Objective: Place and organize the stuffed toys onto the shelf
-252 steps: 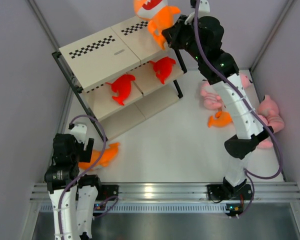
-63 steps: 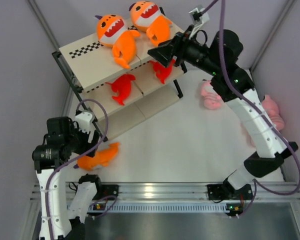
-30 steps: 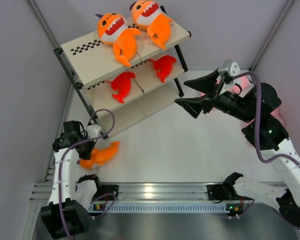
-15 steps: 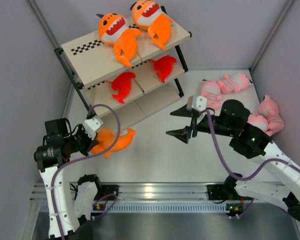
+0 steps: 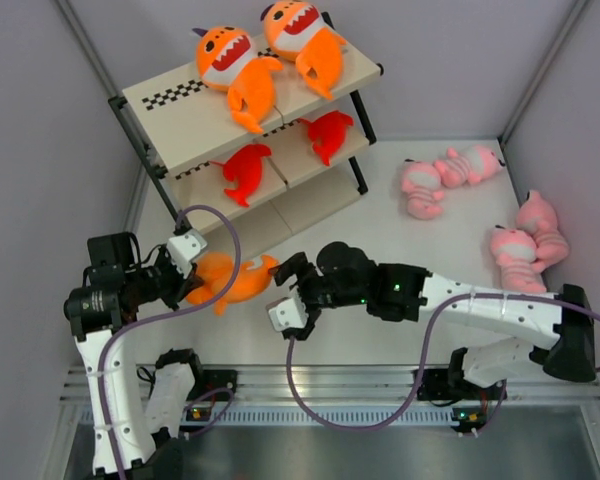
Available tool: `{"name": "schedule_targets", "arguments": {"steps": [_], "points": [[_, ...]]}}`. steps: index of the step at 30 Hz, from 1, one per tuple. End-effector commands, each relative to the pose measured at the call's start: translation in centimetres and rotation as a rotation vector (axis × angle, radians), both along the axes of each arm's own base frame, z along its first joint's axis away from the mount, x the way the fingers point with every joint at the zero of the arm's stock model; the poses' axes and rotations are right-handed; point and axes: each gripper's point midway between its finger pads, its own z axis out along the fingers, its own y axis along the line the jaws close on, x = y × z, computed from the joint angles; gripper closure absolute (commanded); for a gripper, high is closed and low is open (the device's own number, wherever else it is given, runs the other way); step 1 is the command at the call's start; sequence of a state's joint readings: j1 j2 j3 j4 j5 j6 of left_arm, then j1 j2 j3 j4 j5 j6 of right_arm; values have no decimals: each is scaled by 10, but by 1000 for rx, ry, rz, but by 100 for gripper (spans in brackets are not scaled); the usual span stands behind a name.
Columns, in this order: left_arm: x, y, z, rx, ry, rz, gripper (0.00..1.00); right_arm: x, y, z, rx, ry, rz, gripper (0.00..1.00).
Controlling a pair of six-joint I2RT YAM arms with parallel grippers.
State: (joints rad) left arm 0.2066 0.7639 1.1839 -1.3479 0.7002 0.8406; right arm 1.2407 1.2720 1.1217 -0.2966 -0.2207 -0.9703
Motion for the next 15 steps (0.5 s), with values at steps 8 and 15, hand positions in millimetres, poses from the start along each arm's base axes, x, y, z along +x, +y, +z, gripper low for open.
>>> {"name": "schedule_targets", "arguments": {"steps": [8, 15], "points": [[-34, -15, -6, -60, 124, -38, 100, 42, 56, 38, 136, -262, -134, 23], [-35, -14, -9, -59, 149, -20, 100, 51, 68, 46, 195, -277, -243, 28]]}}
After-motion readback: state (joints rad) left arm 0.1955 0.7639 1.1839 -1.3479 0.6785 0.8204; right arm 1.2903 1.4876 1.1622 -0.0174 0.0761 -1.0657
